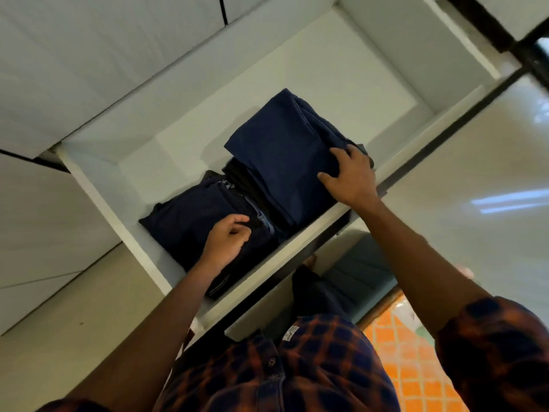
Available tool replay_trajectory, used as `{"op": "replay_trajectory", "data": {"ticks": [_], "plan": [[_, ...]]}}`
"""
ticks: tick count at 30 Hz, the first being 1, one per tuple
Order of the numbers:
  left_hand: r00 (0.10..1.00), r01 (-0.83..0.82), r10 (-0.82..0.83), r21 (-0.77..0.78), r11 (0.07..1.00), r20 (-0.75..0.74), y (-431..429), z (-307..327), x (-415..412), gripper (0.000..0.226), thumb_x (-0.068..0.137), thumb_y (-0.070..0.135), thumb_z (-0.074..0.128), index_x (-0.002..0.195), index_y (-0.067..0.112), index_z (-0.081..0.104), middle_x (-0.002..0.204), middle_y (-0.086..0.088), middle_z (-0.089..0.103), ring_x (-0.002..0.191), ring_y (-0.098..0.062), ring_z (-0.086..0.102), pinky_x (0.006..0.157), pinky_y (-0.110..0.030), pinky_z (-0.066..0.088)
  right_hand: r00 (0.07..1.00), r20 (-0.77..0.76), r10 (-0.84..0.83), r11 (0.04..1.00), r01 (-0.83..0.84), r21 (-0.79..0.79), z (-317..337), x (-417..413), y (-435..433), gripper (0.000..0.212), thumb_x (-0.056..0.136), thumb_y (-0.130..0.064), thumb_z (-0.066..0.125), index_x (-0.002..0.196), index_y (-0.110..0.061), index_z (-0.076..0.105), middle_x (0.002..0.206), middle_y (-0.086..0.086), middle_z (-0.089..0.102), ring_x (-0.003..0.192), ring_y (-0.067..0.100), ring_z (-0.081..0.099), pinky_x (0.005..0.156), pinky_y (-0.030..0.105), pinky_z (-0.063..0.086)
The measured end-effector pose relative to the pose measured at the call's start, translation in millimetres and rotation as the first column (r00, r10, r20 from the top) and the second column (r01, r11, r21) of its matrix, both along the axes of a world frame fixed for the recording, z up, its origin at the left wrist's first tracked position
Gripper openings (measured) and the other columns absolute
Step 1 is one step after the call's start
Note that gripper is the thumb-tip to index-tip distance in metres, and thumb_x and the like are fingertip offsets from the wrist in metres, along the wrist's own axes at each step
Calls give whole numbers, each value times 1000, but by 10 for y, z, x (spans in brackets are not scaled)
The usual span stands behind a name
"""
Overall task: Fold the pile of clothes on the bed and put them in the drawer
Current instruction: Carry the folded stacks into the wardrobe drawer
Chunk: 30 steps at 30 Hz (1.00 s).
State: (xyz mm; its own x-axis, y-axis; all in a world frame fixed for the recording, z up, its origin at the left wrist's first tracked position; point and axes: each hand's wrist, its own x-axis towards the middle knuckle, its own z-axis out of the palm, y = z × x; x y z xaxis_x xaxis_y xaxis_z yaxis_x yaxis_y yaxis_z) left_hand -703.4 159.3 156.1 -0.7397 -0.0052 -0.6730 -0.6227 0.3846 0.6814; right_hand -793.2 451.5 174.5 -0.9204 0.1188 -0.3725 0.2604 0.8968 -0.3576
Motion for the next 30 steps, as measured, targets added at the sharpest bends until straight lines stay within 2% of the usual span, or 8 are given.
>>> {"op": "replay_trajectory", "data": {"ticks": [4, 7, 15, 20, 23, 25, 26, 30], "plan": [[973, 220, -220, -13, 976, -67, -446, -100, 112, 23, 92, 11, 64, 111, 25, 66, 94, 3, 74, 91, -16, 71, 83, -31, 55, 991, 94, 98, 982, -112, 152, 40, 612, -555, 68, 91, -49, 61, 151, -24, 41, 159, 10, 32, 139, 37, 39, 107, 53, 43], [886, 452, -454, -45, 891, -98, -860, -26, 299, 22, 94, 18, 64, 113, 28, 64, 94, 9, 72, 87, -9, 68, 74, -22, 53, 979, 129, 156, 930, -190, 316, 34, 1235, -1185, 64, 91, -49, 57, 148, -22, 45, 151, 9, 44, 126, 34, 54, 108, 48, 37], [539, 807, -822, -167, 566, -183, -1394, 191, 904, 21, 90, 19, 64, 110, 26, 67, 88, 11, 68, 79, -6, 64, 75, -29, 53, 973, 19, 229, 951, -228, 210, 90, 2472, -2560, 34, 96, -41, 45, 112, -30, 73, 110, -6, 70, 116, 22, 59, 124, 52, 10], [440, 820, -840, -240, 520, -317, -1206, 374, 1223, 8, 91, 17, 65, 86, 22, 68, 76, 7, 68, 69, -8, 63, 62, -28, 48, 986, -123, -115, 993, 114, -16, 140, 3222, -2846, 39, 98, -37, 52, 133, -23, 62, 159, 2, 40, 152, 23, 25, 122, 48, 24], [334, 840, -844, -273, 469, -421, -1088, 477, 1460, 9, 90, 13, 64, 89, 20, 69, 78, 7, 67, 72, -12, 63, 65, -30, 50, 864, -56, -501, 839, 468, -277, 142, 3730, -2927, 49, 96, -32, 62, 144, -27, 52, 158, 3, 41, 146, 22, 35, 115, 38, 32], [287, 843, -845, -299, 446, -450, -1043, 489, 1533, 10, 89, 12, 63, 90, 20, 70, 80, 6, 66, 72, -13, 63, 66, -30, 51, 700, 122, -704, 605, 680, -415, 74, 3983, -2959, 42, 96, -29, 64, 136, -22, 61, 143, 3, 58, 134, 20, 51, 111, 33, 37], [196, 891, -886, -301, 340, -419, -912, 476, 1864, 11, 90, 13, 63, 90, 21, 70, 80, 7, 66, 72, -12, 63, 66, -30, 51, 534, 204, -821, 413, 800, -435, -25, 4503, -2995, 37, 95, -28, 65, 131, -20, 66, 135, 3, 64, 127, 20, 57, 107, 31, 41], [54, 964, -970, -242, 113, -238, -708, 403, 2601, 14, 94, 14, 61, 94, 24, 71, 84, 1, 69, 79, -16, 66, 68, -30, 53, 119, 400, -909, -30, 937, -349, -264, 5895, -3343, 26, 93, -26, 65, 116, -17, 73, 120, 6, 71, 111, 23, 65, 93, 30, 48]]}}
